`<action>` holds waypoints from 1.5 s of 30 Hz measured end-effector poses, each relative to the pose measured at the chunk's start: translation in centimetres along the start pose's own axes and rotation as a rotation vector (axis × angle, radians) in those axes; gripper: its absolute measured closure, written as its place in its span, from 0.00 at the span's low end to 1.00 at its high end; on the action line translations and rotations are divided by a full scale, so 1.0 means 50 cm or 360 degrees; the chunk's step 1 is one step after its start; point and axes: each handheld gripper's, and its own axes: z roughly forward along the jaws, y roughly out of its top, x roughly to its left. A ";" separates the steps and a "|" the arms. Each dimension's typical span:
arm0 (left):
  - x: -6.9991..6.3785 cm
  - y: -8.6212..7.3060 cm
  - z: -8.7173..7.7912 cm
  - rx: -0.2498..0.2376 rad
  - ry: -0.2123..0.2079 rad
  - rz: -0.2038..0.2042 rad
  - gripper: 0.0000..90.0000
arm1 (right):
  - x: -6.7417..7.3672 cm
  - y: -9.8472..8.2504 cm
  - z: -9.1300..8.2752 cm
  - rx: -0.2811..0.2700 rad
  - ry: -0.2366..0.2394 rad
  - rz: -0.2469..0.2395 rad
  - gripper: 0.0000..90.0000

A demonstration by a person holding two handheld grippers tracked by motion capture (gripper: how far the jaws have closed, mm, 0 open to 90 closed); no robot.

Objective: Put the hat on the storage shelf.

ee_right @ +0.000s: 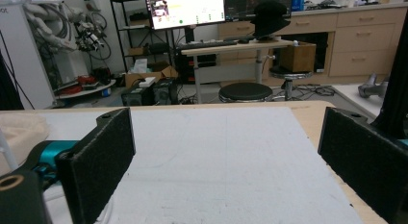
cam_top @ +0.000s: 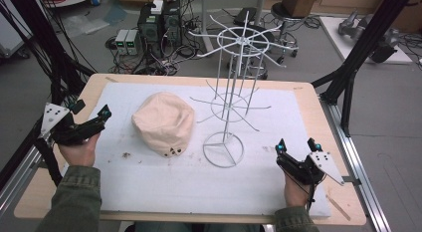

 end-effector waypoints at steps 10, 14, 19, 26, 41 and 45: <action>0.002 0.018 0.035 0.0052 -0.0021 -0.0010 0.19 | 0.001 0.000 0.000 -0.0003 0.0005 -0.0014 0.05; 0.002 0.020 0.057 0.0099 -0.0035 0.0003 0.18 | 0.003 0.000 0.001 -0.0004 0.0007 -0.0016 0.05; -0.005 0.031 0.085 0.0155 -0.0085 0.0032 0.19 | 0.003 0.000 0.002 0.0002 0.0010 -0.0023 0.05; -0.014 0.037 0.114 0.0227 -0.0124 0.0046 0.19 | 0.004 0.000 0.001 -0.0002 0.0009 -0.0023 0.05; -0.034 0.033 0.183 0.0408 -0.0149 0.0055 0.18 | 0.004 0.000 0.002 -0.0002 0.0017 -0.0030 0.05; -0.038 0.028 0.201 0.0474 -0.0150 0.0059 0.18 | 0.003 0.000 0.003 -0.0003 0.0019 -0.0030 0.05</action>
